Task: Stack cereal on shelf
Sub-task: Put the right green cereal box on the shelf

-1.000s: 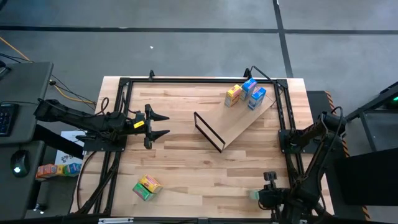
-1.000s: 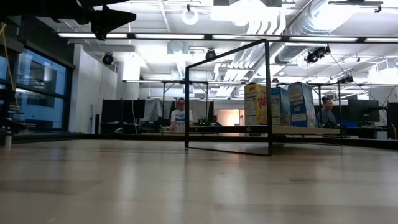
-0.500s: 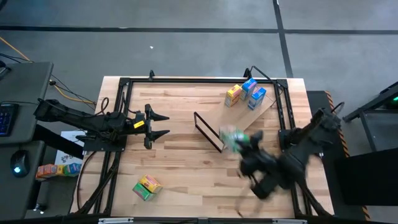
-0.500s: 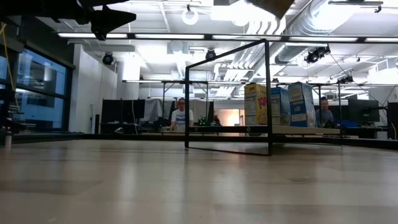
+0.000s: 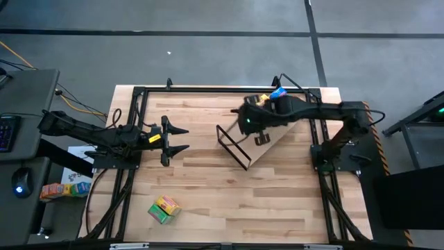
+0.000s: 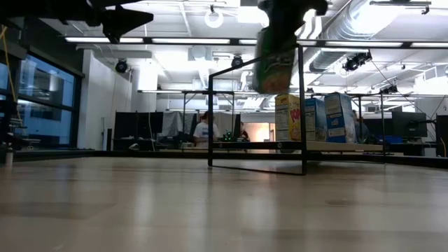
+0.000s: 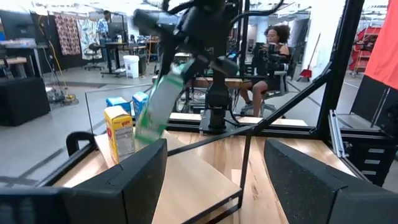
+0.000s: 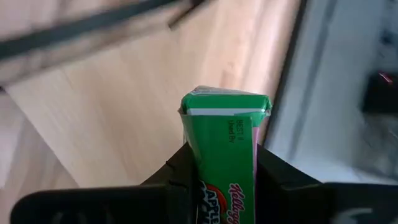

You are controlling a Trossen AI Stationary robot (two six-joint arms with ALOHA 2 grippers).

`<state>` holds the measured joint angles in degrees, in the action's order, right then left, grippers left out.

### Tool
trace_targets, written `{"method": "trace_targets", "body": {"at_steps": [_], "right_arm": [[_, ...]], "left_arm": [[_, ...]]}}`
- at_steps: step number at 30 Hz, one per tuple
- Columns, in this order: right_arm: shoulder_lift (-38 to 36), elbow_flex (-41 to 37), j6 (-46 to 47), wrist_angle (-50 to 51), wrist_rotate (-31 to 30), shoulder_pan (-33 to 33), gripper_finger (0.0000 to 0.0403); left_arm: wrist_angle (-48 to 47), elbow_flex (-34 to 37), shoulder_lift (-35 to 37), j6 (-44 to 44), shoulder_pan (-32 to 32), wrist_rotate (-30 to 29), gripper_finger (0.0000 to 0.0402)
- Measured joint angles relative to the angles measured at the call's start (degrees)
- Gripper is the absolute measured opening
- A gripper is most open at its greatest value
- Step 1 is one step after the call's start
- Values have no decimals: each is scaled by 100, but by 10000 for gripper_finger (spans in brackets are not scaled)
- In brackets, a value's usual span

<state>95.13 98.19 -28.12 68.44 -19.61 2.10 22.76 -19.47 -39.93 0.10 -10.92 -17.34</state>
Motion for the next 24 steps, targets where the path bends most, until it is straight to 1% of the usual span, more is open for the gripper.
{"method": "trace_targets", "body": {"at_steps": [1, 3, 6, 9, 12, 15, 20, 24], "right_arm": [[45, 0, -193, -85, 233, 101, 73], [178, 0, -648, -100, 485, 241, 73], [447, -1, -1118, -106, 682, 383, 73], [731, -2, -1504, -92, 714, 512, 73], [932, -2, -1852, -91, 976, 641, 73], [1090, -3, -2019, -98, 1222, 752, 73], [1180, -6, -2189, -177, 1497, 950, 73], [1183, -6, -2190, -354, 1540, 1116, 73]], "left_arm": [[24, -2, 0, 47, 0, -2, 259], [100, -2, -1, 153, 0, 0, 259], [168, -2, 3, 255, -1, 0, 259], [206, -2, 3, 355, -1, 0, 259], [290, -2, 3, 360, -1, -1, 259], [319, -2, 3, 379, -1, 0, 259], [435, -2, 3, 653, -1, 0, 259], [434, -2, 3, 658, 0, 0, 259]]}}
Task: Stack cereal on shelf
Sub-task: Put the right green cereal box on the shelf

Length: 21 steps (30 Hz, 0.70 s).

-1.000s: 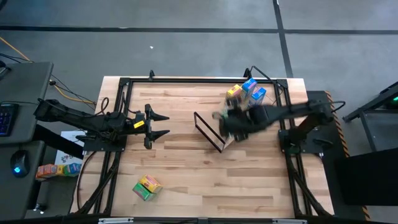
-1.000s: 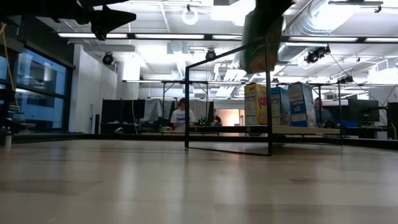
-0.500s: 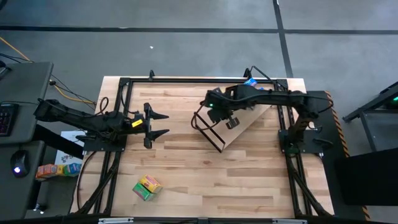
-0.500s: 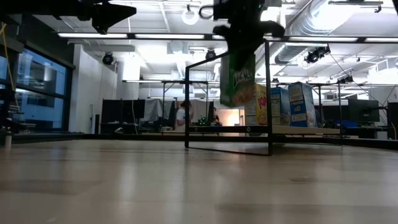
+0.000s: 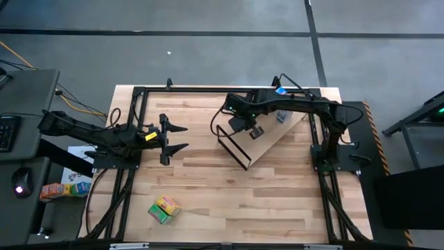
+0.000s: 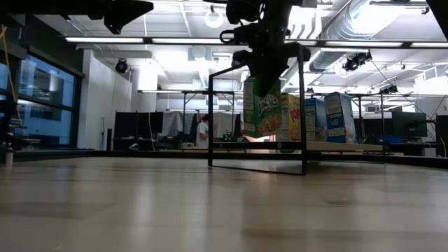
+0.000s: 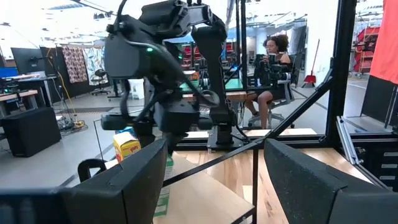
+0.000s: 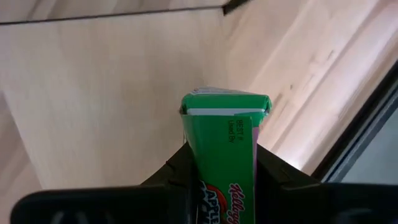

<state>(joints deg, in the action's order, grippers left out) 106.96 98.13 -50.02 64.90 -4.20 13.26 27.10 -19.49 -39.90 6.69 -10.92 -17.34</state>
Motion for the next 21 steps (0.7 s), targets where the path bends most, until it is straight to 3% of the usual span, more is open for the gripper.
{"method": "trace_targets", "body": {"at_steps": [14, 21], "right_arm": [[61, -4, 248, -86, 321, 128, 76], [178, -7, 411, -83, 150, 135, 120]], "left_arm": [[-19, 0, 0, 1, -2, 2, 259], [-28, 0, 0, 1, 0, 21, 259]]}}
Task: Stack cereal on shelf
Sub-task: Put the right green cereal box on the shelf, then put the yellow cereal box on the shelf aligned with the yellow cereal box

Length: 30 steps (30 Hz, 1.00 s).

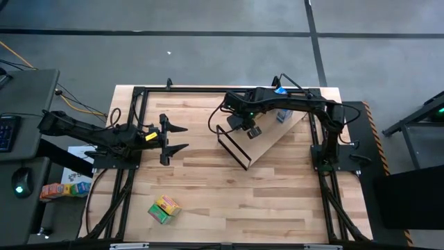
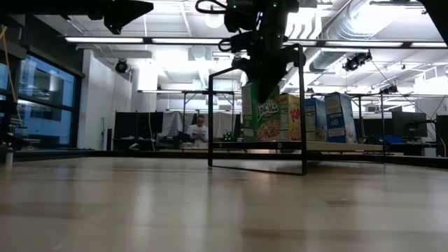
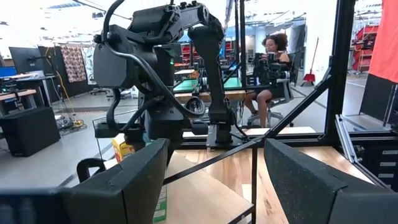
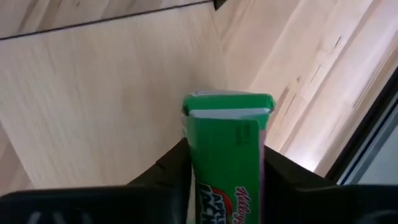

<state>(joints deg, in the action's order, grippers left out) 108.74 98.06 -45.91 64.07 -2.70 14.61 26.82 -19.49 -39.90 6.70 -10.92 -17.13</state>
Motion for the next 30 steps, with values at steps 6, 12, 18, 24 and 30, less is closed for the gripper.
{"method": "trace_targets", "body": {"at_steps": [6, 12, 18, 24, 30], "right_arm": [[5, 0, 81, -45, -27, -2, 176], [0, 0, 66, 36, -338, -11, 220], [-36, 112, 46, 362, -641, -13, 236], [-41, 545, 259, 1066, -787, -13, 236], [-54, 1249, 1216, 2156, -843, -13, 236]], "left_arm": [[4, 0, 0, 73, 0, 5, 259], [3, 0, 0, 105, -1, 5, 259], [3, 0, 0, 107, 0, 3, 259], [5, 0, 0, 141, 0, 3, 259], [3, 0, 0, 214, 0, 1, 259]]}}
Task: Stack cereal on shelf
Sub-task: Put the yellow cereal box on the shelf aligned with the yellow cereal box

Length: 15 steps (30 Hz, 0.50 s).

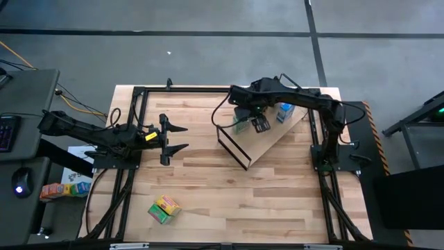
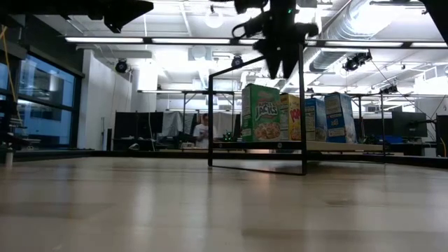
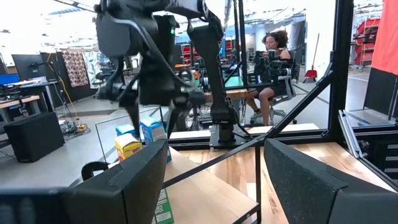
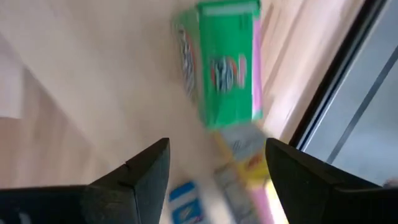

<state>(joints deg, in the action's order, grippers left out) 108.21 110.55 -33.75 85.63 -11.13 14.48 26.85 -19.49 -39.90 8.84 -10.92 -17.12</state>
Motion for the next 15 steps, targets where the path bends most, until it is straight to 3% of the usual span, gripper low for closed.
{"method": "trace_targets", "body": {"at_steps": [3, 7, 15], "right_arm": [[-215, 66, 608, 354, 43, 0, 236], [-923, -475, 1272, 318, 18, -128, 234], [-3240, -2990, 2121, -1865, -242, -866, 206]], "left_arm": [[-2, 0, 0, -8, 0, 0, 259], [-51, 0, 0, -54, 0, 0, 259], [-102, 0, -1, 111, 3, -2, 259]]}}
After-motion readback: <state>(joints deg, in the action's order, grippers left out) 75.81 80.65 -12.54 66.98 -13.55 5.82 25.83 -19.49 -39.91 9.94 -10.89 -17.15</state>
